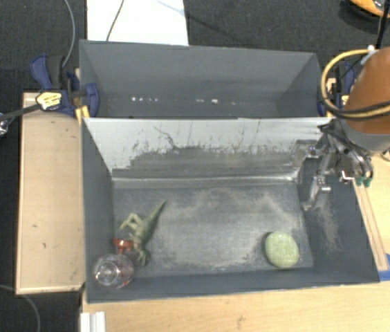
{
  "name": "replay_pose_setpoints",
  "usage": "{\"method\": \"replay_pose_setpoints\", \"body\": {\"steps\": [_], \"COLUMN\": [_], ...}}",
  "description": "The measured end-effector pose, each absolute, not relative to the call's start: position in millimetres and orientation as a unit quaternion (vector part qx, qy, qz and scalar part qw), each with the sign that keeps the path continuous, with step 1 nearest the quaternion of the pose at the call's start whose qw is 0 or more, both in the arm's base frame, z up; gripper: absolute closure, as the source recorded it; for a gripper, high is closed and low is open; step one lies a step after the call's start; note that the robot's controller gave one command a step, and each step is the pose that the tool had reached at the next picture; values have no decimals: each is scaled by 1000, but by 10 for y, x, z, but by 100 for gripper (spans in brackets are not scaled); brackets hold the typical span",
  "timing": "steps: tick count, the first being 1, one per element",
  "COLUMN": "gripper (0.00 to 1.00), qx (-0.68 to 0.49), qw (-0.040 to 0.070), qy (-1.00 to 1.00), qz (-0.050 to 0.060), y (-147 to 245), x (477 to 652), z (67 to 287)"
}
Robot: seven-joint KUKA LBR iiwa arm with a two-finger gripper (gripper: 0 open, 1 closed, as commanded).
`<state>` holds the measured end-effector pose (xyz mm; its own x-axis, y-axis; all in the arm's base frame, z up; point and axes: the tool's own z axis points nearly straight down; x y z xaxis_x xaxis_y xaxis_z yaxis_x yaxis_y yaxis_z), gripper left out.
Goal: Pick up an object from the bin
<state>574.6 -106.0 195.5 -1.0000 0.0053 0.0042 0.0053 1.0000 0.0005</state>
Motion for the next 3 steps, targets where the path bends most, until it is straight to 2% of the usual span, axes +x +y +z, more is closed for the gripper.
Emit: {"method": "replay_pose_setpoints", "body": {"steps": [1,2,3], "gripper": [0,0,0], "qx": [-2,21,89], "qw": [-2,-6,-4], "qy": [-1000,-1000,-996], "qz": [0,1,2], "y": [-1056,-1129,-1061], "x": [5761,5603,5533], "z": [2001,1712,1174]}}
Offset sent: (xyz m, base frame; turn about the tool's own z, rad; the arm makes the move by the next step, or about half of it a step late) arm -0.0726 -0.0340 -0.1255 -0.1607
